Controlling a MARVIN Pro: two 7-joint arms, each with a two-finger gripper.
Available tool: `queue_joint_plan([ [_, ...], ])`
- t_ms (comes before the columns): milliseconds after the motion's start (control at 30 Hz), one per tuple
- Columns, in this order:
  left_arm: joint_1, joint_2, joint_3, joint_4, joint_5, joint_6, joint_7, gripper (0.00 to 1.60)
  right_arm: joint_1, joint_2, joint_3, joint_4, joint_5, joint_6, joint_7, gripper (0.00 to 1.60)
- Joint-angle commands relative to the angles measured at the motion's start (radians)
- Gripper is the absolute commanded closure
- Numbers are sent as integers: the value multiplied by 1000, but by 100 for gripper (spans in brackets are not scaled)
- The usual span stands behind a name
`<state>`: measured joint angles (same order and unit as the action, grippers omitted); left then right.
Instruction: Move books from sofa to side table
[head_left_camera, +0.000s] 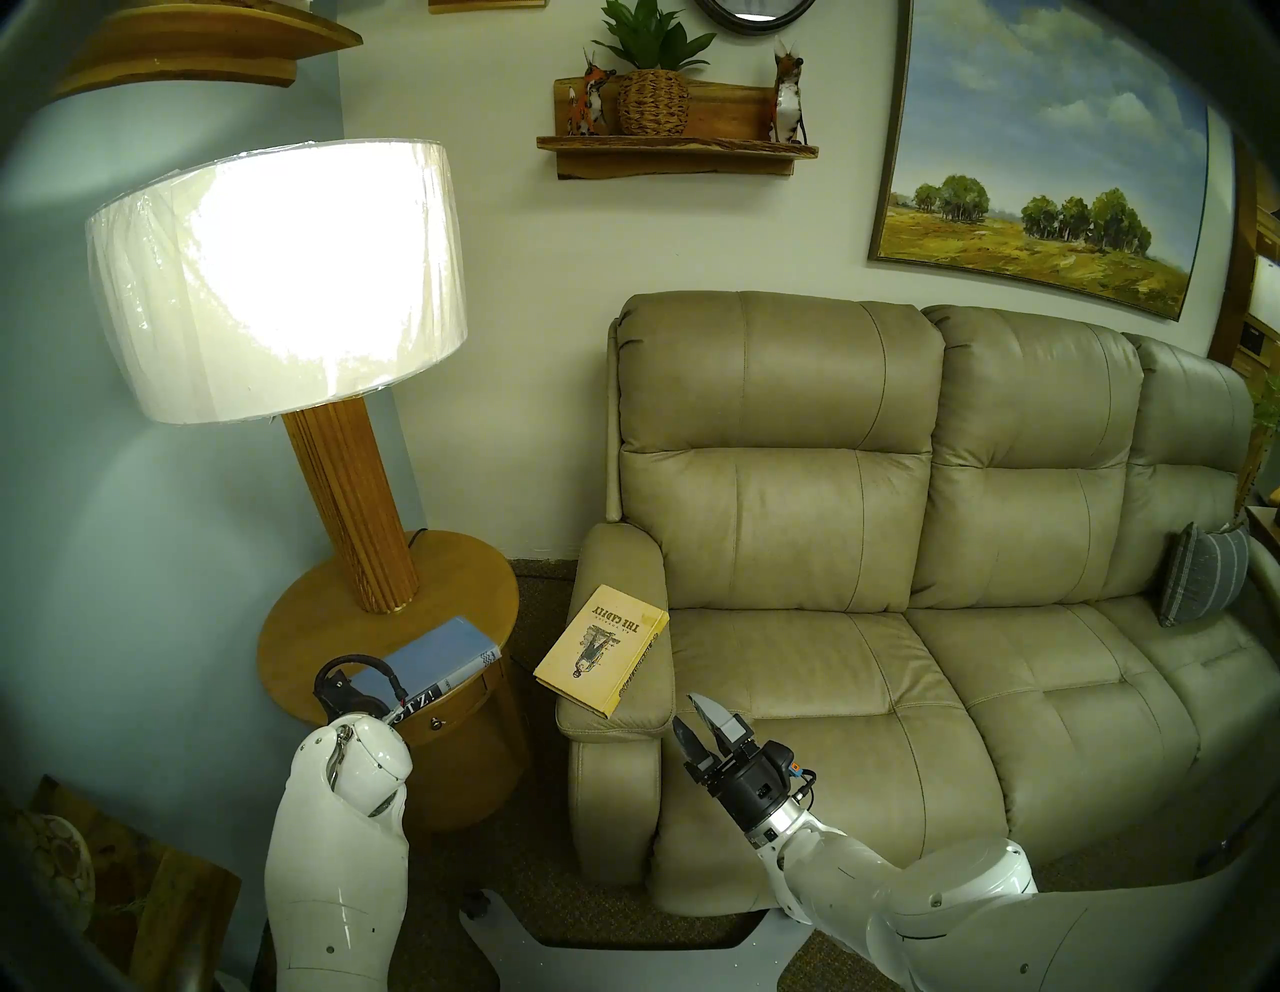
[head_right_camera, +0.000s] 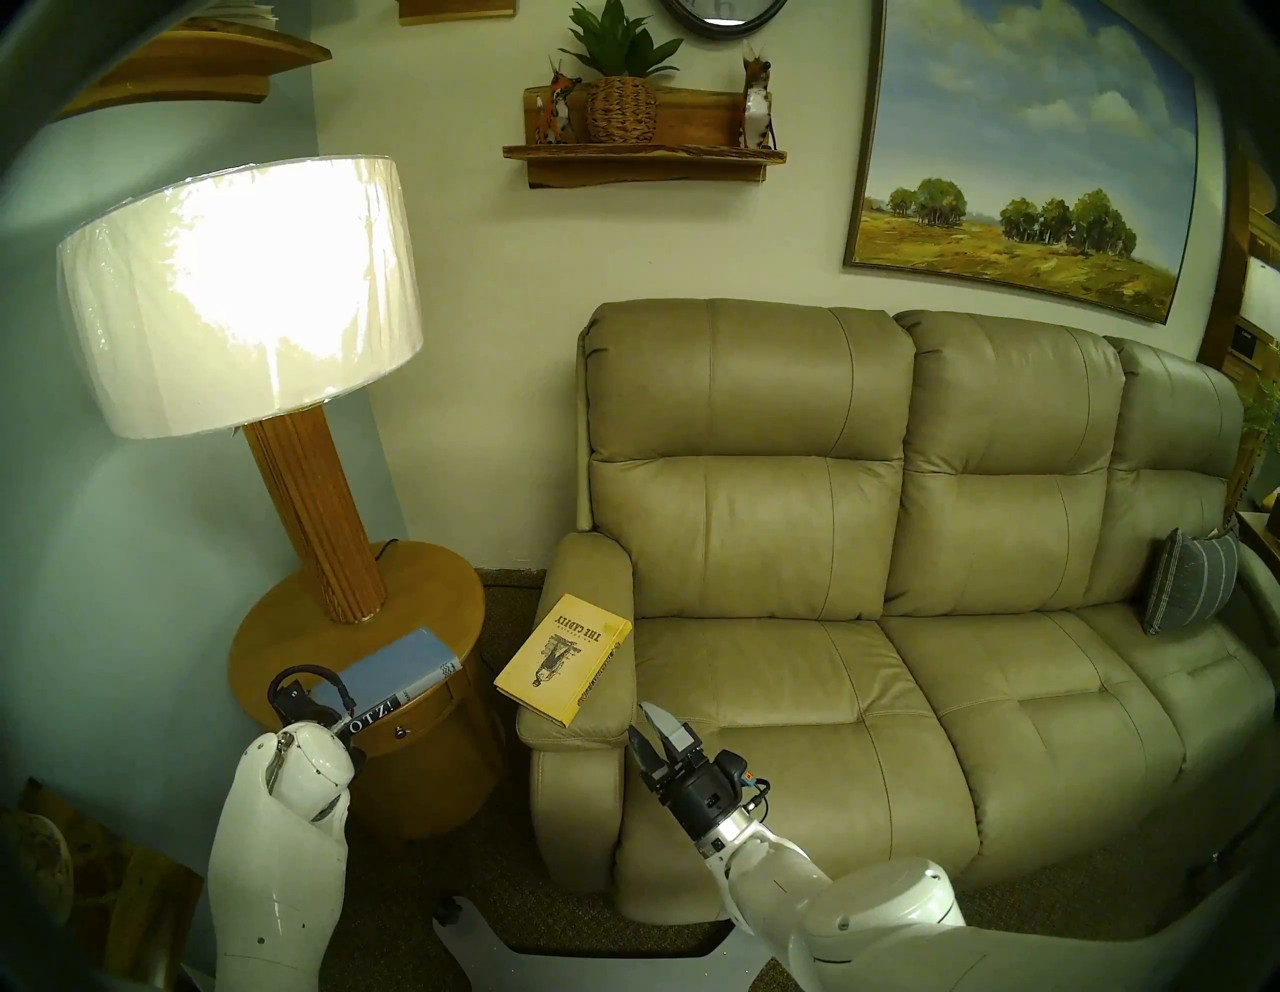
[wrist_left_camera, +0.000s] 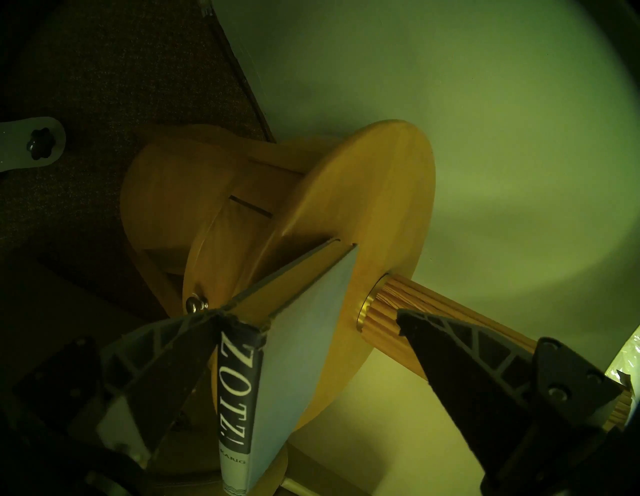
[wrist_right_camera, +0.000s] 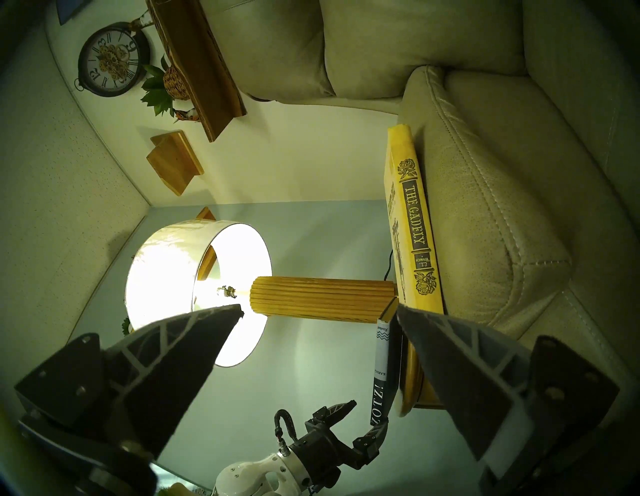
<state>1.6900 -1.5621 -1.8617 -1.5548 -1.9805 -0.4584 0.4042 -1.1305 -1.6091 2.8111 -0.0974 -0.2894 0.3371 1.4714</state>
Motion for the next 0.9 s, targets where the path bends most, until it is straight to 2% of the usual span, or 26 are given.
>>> queue_joint_plan([
  [0, -100, 44, -14, 67, -6, 5, 7, 0, 3, -4, -5, -3, 7, 1, 12, 0],
  [200, -170, 80, -11, 110, -25, 1, 19, 0, 4, -3, -5, -3, 7, 0, 12, 0],
  [233, -154, 92, -2, 93, -34, 1, 18, 0, 5, -3, -5, -3, 7, 0, 12, 0],
  [333, -203, 101, -3, 125, -31, -5, 23, 0, 4, -3, -6, -3, 8, 0, 12, 0],
  [400, -198, 118, 9, 122, -42, -2, 25, 0, 4, -2, -5, -3, 8, 1, 12, 0],
  [467, -231, 126, 12, 155, -44, -8, 29, 0, 4, -1, -5, -3, 9, 1, 12, 0],
  [633, -275, 110, 14, 193, -35, -20, 21, 0, 3, 1, -6, -3, 14, 1, 12, 0],
  [733, -187, 66, 10, 101, -53, -32, 21, 0, 1, 3, -7, -3, 21, 2, 12, 0],
  [767, -175, 47, 1, 100, -56, -51, 2, 0, 0, 4, -7, -3, 21, 2, 12, 0],
  [867, -126, 30, -5, 58, -65, -50, -5, 0, -3, 7, -7, -3, 21, 4, 12, 0],
])
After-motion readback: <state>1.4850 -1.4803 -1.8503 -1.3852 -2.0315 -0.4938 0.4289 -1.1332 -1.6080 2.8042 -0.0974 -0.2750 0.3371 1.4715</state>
